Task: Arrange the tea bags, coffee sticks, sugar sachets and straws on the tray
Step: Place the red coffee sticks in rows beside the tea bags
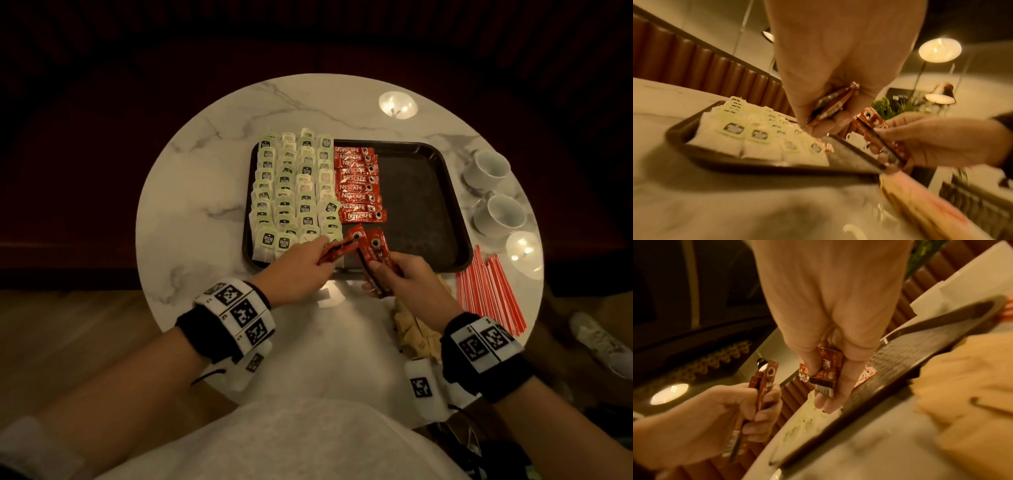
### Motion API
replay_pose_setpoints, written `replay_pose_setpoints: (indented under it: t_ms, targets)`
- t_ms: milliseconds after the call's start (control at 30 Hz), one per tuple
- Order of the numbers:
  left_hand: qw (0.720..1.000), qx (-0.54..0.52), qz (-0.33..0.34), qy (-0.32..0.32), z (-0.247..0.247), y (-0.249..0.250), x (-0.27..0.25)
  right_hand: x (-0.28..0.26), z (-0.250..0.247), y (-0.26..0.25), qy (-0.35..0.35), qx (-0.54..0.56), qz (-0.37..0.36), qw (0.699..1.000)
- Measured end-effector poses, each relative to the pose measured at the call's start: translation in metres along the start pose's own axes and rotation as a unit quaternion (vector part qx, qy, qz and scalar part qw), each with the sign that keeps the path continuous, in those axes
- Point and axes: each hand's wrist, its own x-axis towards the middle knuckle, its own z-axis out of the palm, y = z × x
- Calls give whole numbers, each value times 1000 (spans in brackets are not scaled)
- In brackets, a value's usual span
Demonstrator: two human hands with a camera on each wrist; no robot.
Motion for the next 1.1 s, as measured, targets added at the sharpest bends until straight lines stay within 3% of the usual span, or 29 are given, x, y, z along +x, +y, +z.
replay_pose_setpoints:
  t_ms: [167,433,533,633,733,967,1100]
  targets:
    - [988,-137,-6,65,-3,9,17,4,11,-17,-28,147,0,989]
    - [971,-217,24,100,-1,12,21,11,18,-27,-69,190,5,979]
    - [966,-232,27,112,-6,14,22,14,15,-28,-50,199,37,978]
    - [954,-268,15,134,-13,13,24,18,10,-27,-20,178,24,984]
    - [941,-317,-4,116,-17,14,23,21,6,-26,11,186,10,982]
    - [966,-240,7,97,-11,14,25,28,2,-23,95,261,-35,960]
    - [968,-233,24,84,-7,14,28,27,6,-27,89,302,-52,948]
